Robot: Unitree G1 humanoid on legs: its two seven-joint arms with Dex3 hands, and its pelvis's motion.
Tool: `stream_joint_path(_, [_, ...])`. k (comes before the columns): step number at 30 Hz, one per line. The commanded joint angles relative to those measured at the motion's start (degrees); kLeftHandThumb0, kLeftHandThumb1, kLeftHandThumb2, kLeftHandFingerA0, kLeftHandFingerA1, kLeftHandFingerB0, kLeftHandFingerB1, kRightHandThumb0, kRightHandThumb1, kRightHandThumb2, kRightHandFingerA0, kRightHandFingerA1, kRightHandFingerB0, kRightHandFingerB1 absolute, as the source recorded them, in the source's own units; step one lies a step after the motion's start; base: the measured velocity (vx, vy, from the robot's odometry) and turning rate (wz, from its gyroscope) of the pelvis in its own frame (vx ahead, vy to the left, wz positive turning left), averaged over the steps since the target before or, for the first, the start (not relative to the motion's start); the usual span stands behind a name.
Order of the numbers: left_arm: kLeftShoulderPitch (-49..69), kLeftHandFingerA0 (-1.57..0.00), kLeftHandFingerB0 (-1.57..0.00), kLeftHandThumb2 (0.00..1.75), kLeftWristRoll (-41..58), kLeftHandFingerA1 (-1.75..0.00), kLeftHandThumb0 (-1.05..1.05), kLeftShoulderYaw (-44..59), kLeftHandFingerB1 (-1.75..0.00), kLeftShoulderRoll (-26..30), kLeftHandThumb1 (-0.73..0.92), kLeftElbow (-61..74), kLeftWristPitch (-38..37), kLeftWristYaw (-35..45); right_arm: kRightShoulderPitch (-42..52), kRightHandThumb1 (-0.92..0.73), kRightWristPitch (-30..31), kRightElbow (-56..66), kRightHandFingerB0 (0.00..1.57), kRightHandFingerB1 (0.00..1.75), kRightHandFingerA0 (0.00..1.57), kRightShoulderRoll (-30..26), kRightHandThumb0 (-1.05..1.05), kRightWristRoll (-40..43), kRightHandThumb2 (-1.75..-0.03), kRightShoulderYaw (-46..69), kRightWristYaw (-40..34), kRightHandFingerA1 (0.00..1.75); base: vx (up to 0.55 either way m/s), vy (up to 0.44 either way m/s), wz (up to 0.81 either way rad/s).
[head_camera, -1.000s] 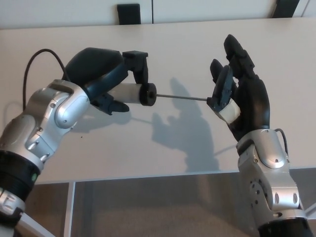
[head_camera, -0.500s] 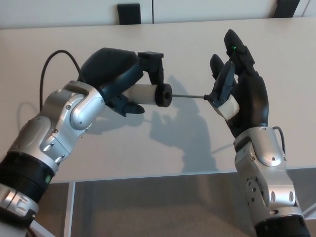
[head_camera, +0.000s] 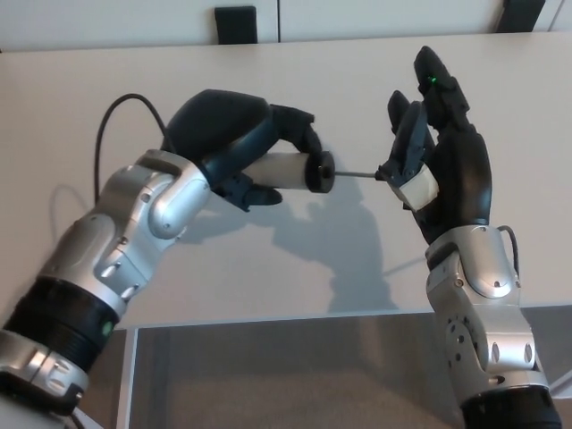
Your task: The robot walks towards a desk on which an air pump is kept in the middle. It lifts it up and holds it with its left hand and uses its right hand to compress it by pushing its handle inwards.
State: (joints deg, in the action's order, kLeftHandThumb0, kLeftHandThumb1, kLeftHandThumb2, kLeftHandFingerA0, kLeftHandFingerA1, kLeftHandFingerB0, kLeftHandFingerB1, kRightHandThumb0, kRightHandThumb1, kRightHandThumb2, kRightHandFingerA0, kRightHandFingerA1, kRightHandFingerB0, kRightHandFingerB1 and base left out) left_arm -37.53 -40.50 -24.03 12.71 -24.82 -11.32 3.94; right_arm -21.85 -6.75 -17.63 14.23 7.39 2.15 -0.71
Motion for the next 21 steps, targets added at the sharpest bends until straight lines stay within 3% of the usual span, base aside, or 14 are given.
stream_joint_path(1, [2.35,-0.9,-0.71,0.57,-4.15,-0.91,-0.14,-0.83,-0.48,-2.39,0.59,4.93,8.11,-2.77,-0.93,-0.83,-2.73,-0.5,0.0,0.12,0.0,0.25,-0.87,-2.17,-1.14,0.41,-3.97,0.16,0.0,0.0,0.0])
stream_joint_path(2, [2.49,-0.9,-0.71,0.57,-4.42,-0.91,-0.14,-0.9,-0.48,-2.47,0.59,5.26,8.43,-2.82,-0.97,-0.83,-2.85,-0.59,0.0,0.12,0.0,0.18,-0.87,-2.39,-1.14,0.37,-4.12,0.16,0.0,0.0,0.0])
stream_joint_path(3, [2.88,-0.92,-0.67,0.57,-4.76,-0.72,-0.12,-0.97,-0.47,-2.94,0.58,6.08,9.34,-2.75,-0.99,-0.84,-3.1,-0.67,0.0,0.11,0.0,0.03,-0.87,-2.63,-1.15,0.34,-4.23,0.17,0.0,0.0,0.0])
stream_joint_path(5, [3.67,-0.94,-0.66,0.57,-5.4,-0.8,-0.14,-1.04,-0.46,-3.96,0.58,7.7,11.34,-2.7,-0.94,-0.83,-3.51,-0.63,0.0,0.12,0.0,-0.13,-0.88,-2.89,-1.14,0.27,-4.42,0.16,0.0,0.0,0.0])
stream_joint_path(9, [4.75,-0.92,-0.64,0.57,-6.18,-0.76,-0.15,-1.14,-0.45,-5.24,0.59,9.79,13.66,-2.83,-0.91,-0.84,-4.44,-0.7,0.0,0.11,0.0,-0.14,-0.88,-3.18,-1.14,0.3,-4.97,0.16,0.0,0.0,0.0])
stream_joint_path(10, [4.97,-0.91,-0.65,0.57,-6.41,-0.85,-0.16,-1.25,-0.46,-5.59,0.58,10.45,14.25,-2.62,-0.85,-0.83,-4.76,-0.65,0.0,0.12,0.0,-0.2,-0.87,-3.05,-1.15,0.43,-4.91,0.16,0.0,0.0,0.0])
stream_joint_path(17, [5.54,-0.91,-0.69,0.57,-5.38,-0.92,-0.18,-1.04,-0.49,-5.98,0.61,12.51,13.94,-2.22,-0.52,-0.79,-5.19,0.51,0.0,0.15,0.0,0.03,-0.83,-2.0,-1.15,1.0,-4.69,0.18,0.0,0.0,0.0])
stream_joint_path(18, [5.52,-0.94,-0.72,0.58,-5.23,-0.93,-0.18,-0.97,-0.49,-5.76,0.61,12.58,13.35,-2.53,-0.62,-0.76,-5.08,0.66,0.0,0.11,0.0,0.19,-0.85,-1.4,-1.0,1.17,-4.36,0.12,0.0,0.0,0.0])
stream_joint_path(19, [5.51,-0.94,-0.72,0.58,-5.19,-0.93,-0.18,-0.94,-0.49,-5.59,0.61,12.64,13.01,-2.75,-0.71,-0.76,-5.01,0.71,0.0,0.11,0.0,0.28,-0.85,-1.01,-1.0,1.28,-4.12,0.12,0.0,0.0,0.0])
stream_joint_path(20, [5.17,-0.9,-0.7,0.58,-5.62,-1.15,-0.19,-1.13,-0.51,-5.19,0.63,12.5,12.4,-3.25,-0.72,-0.74,-4.36,1.28,0.0,0.14,0.0,0.23,-0.82,-0.41,-0.96,1.33,-3.61,0.14,0.0,0.0,0.0])
stream_joint_path(21, [4.77,-0.9,-0.7,0.58,-6.19,-1.15,-0.19,-1.4,-0.51,-4.76,0.63,12.32,11.82,-3.75,-0.67,-0.74,-3.57,1.99,0.0,0.14,0.0,0.12,-0.82,0.14,-0.96,1.34,-3.08,0.14,0.0,0.0,0.0])
